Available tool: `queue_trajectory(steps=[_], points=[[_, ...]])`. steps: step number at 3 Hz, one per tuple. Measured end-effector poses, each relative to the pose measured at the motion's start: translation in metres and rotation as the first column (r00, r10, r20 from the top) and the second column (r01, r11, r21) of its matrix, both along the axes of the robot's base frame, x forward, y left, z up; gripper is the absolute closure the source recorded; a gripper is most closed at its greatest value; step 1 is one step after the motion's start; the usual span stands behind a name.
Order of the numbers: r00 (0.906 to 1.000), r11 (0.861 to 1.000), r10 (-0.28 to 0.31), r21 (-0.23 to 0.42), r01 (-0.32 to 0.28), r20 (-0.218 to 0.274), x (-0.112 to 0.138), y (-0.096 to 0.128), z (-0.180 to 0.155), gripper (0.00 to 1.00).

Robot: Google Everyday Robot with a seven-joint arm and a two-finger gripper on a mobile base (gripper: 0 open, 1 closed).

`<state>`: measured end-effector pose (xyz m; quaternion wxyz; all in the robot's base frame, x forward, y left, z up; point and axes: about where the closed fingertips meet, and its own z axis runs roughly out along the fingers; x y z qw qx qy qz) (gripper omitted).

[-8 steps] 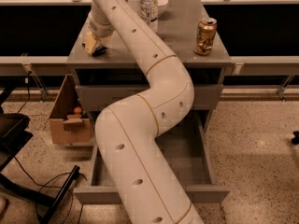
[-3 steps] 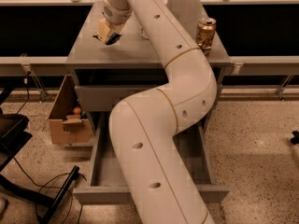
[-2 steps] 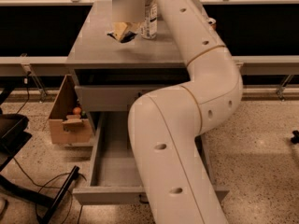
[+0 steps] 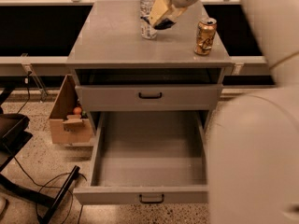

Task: Place rxbar blueberry into middle drawer

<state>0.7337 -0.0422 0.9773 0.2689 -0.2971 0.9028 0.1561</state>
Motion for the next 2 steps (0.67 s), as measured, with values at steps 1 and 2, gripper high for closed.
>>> queue_trajectory(steps=[1,2], points=[[0.9933,0.993,-0.084,0.084,0.077,0.08,-0.058,-0.04,0.056,1.0],[0.9966,0.99,-0.055,0.133,0.047,0.061,-0.126,-0.046,0.035,1.0]])
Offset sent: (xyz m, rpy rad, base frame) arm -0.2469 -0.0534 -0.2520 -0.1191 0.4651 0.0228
